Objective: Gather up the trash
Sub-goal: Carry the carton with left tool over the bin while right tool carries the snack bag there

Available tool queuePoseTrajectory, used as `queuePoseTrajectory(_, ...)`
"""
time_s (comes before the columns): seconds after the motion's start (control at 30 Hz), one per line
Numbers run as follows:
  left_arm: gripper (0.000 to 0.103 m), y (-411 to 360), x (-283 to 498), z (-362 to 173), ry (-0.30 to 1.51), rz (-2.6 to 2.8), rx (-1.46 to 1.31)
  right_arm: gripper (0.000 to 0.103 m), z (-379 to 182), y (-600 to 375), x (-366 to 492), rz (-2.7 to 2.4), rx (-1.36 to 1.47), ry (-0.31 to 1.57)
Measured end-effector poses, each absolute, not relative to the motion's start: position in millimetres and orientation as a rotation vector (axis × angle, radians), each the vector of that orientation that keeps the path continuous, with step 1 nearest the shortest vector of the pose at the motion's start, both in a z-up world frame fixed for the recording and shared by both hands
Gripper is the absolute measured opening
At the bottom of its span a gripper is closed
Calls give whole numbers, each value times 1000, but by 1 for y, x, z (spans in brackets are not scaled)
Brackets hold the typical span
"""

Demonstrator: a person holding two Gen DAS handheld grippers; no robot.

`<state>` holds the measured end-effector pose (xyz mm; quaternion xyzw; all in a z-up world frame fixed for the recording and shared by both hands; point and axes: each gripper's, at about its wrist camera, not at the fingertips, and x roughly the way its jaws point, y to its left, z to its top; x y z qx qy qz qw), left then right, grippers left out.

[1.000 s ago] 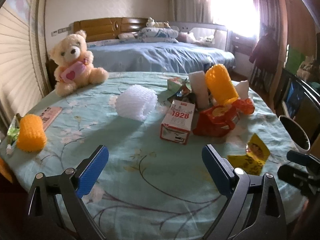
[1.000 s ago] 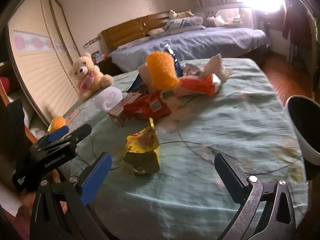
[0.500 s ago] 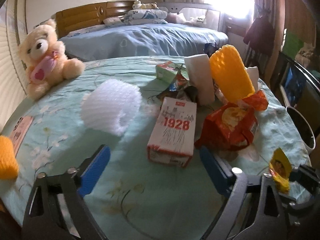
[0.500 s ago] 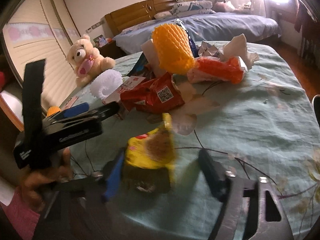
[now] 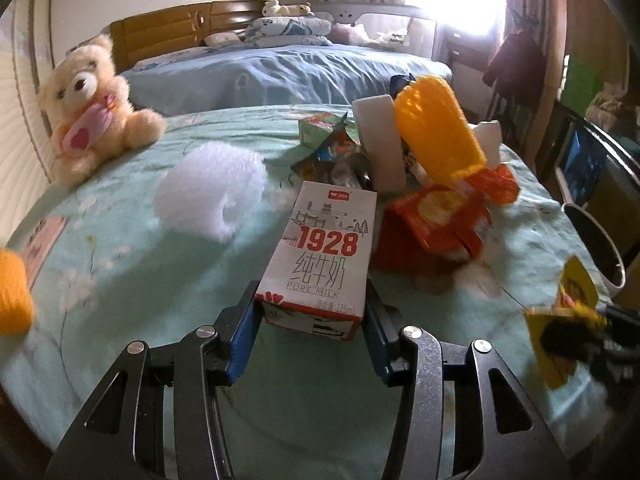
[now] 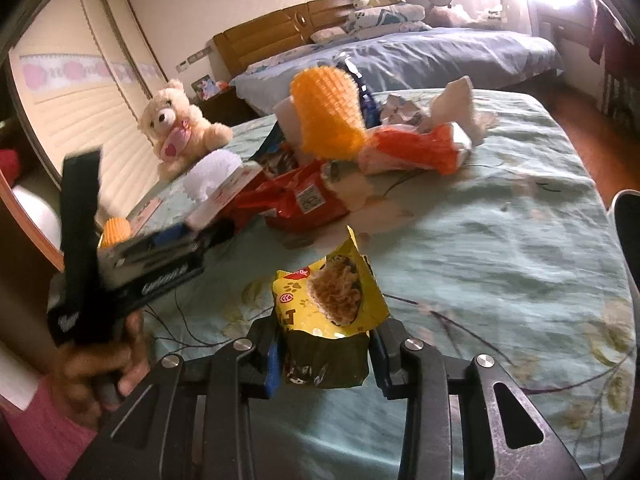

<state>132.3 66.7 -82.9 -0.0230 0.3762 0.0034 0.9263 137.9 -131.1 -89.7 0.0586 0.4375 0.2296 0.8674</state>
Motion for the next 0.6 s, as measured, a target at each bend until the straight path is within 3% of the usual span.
queuePoseTrajectory(0.6,47,-15,91,-55,729,-166,-26,36,-78,-220,121,322,217,870)
